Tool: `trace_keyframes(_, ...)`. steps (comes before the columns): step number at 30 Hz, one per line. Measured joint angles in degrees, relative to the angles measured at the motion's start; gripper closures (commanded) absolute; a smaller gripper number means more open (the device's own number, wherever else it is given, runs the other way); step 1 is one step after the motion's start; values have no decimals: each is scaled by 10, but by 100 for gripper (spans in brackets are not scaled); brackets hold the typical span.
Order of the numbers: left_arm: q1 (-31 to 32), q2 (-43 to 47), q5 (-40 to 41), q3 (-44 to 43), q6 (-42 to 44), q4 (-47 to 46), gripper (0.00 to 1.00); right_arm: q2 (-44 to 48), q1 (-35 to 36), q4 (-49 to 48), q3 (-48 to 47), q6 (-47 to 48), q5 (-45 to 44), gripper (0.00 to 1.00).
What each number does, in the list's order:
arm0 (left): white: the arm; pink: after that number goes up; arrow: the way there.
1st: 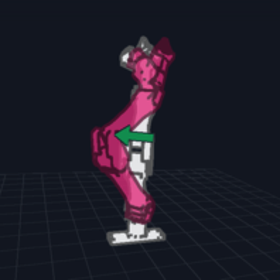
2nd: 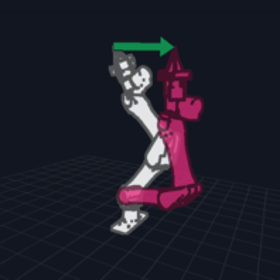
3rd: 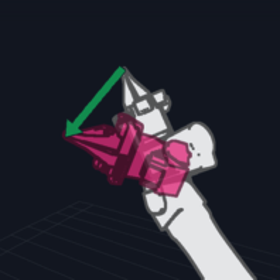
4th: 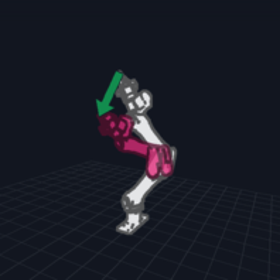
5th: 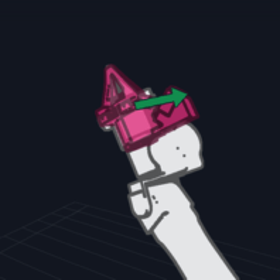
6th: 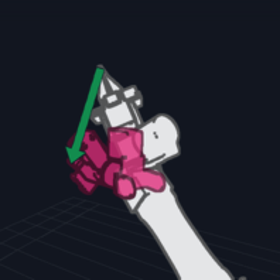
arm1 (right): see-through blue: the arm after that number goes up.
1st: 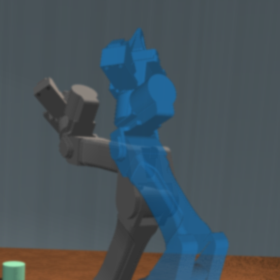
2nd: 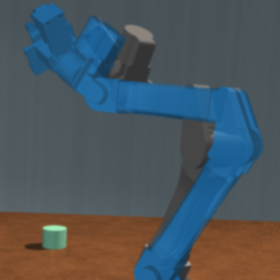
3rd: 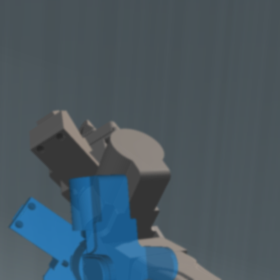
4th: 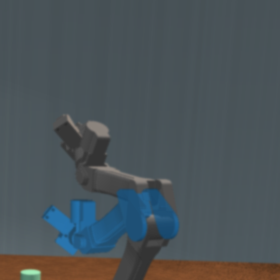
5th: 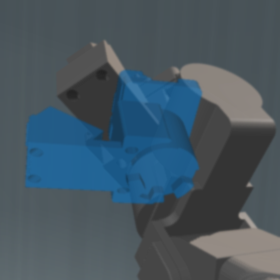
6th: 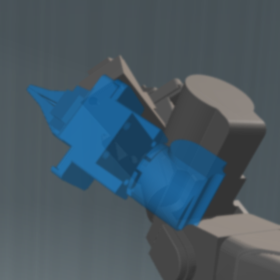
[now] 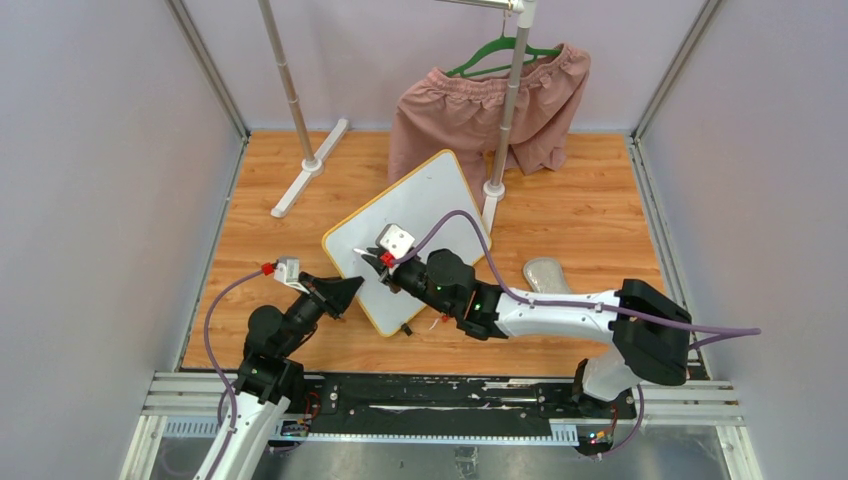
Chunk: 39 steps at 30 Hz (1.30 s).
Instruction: Write a sentence on the whiteboard
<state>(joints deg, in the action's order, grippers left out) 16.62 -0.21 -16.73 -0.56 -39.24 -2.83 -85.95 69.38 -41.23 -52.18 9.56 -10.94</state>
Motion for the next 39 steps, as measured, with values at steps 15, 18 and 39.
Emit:
trace_keyframes(15, 0, 0, 2, 0, 0, 1, 100, -3, -4, -8, 15, -14, 4, 100)
trace_keyframes(18, 0, 0, 2, 0, 0, 2, 100, 2, -4, -9, 26, -16, 4, 100)
trace_keyframes(39, 0, 0, 0, 0, 1, 1, 100, 30, -32, -10, 36, -36, 5, 100)
